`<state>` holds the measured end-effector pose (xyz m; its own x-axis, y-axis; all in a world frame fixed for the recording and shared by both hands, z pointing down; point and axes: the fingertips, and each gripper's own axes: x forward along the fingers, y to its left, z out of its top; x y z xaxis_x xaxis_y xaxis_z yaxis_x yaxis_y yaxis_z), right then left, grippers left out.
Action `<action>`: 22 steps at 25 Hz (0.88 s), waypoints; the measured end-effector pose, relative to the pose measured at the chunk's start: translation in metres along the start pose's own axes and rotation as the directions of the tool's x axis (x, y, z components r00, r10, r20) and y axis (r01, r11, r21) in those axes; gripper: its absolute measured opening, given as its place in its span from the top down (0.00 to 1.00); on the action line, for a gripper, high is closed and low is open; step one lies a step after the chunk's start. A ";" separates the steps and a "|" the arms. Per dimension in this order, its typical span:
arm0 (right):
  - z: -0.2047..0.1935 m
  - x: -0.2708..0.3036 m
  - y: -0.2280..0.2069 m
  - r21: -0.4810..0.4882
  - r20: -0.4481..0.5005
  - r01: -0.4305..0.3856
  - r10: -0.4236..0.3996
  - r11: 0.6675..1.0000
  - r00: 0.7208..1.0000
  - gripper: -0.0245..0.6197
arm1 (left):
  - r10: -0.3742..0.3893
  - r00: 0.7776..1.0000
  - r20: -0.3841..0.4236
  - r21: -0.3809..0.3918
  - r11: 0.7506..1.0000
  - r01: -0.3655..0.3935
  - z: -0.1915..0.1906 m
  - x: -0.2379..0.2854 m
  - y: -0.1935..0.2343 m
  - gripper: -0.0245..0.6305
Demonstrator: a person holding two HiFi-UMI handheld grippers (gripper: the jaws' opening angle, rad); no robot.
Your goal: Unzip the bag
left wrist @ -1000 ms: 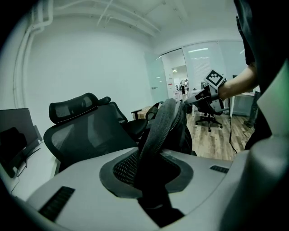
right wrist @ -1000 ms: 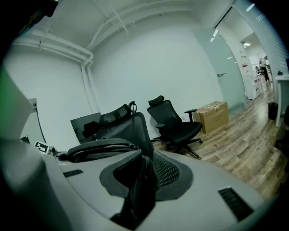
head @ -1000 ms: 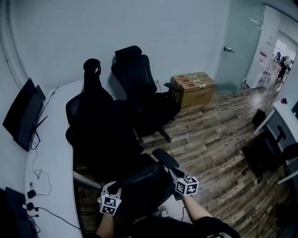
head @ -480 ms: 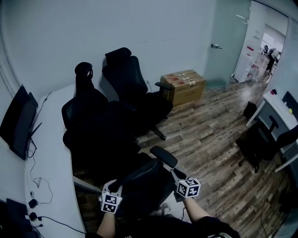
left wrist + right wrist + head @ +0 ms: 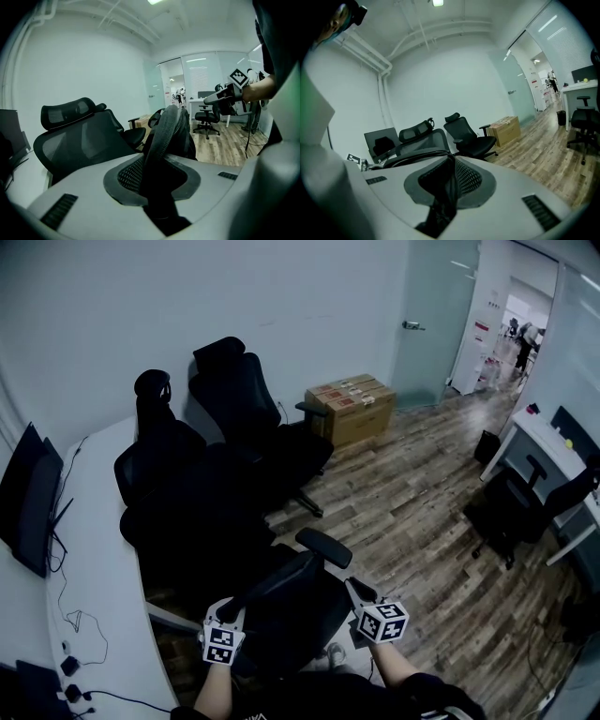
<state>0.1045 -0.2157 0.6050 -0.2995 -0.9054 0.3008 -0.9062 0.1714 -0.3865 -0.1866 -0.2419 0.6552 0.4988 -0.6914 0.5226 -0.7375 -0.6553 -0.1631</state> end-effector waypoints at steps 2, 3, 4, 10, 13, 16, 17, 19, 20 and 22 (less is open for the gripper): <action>0.000 -0.006 0.003 -0.003 0.014 0.015 -0.015 1.000 1.000 0.86 | -0.011 1.000 0.004 0.003 1.000 0.011 -0.001 0.000 0.001 0.81; 0.000 -0.010 0.005 -0.003 0.020 0.023 -0.023 1.000 1.000 0.86 | -0.017 1.000 0.006 0.005 1.000 0.017 -0.001 -0.001 0.001 0.81; 0.000 -0.013 0.007 -0.003 0.025 0.030 -0.030 1.000 0.999 0.87 | -0.022 1.000 0.008 0.006 1.000 0.022 -0.001 -0.002 0.001 0.81; -0.009 -0.029 0.019 0.000 0.046 0.060 -0.060 0.998 0.997 0.87 | -0.052 0.998 0.025 0.010 0.999 0.052 -0.003 -0.006 0.002 0.81; -0.015 -0.037 0.025 0.000 0.047 0.069 -0.069 0.998 0.997 0.87 | -0.068 0.997 0.033 0.009 0.998 0.068 -0.004 -0.008 0.000 0.81; -0.023 -0.044 0.031 0.002 0.042 0.076 -0.076 0.997 0.996 0.87 | -0.081 0.996 0.044 0.010 0.997 0.081 -0.002 -0.010 -0.001 0.81; -0.026 -0.046 0.033 0.002 0.039 0.078 -0.078 0.997 0.996 0.87 | -0.084 0.995 0.049 0.009 0.996 0.084 0.000 -0.012 -0.001 0.81; -0.031 -0.049 0.038 0.000 0.032 0.081 -0.081 0.997 0.996 0.88 | -0.092 0.995 0.048 0.013 0.996 0.091 -0.003 -0.012 -0.001 0.81; -0.033 -0.051 0.039 -0.001 0.029 0.082 -0.082 0.997 0.996 0.88 | -0.096 0.994 0.046 0.016 0.995 0.096 -0.005 -0.012 -0.002 0.81; -0.039 -0.054 0.041 -0.006 0.021 0.084 -0.083 0.996 0.996 0.89 | -0.102 0.994 0.048 0.019 0.995 0.101 -0.006 -0.012 -0.003 0.81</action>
<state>0.0719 -0.1446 0.6065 -0.2164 -0.9247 0.3132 -0.9298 0.0973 -0.3549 -0.1928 -0.2294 0.6544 0.5926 -0.6352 0.4953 -0.6747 -0.7273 -0.1254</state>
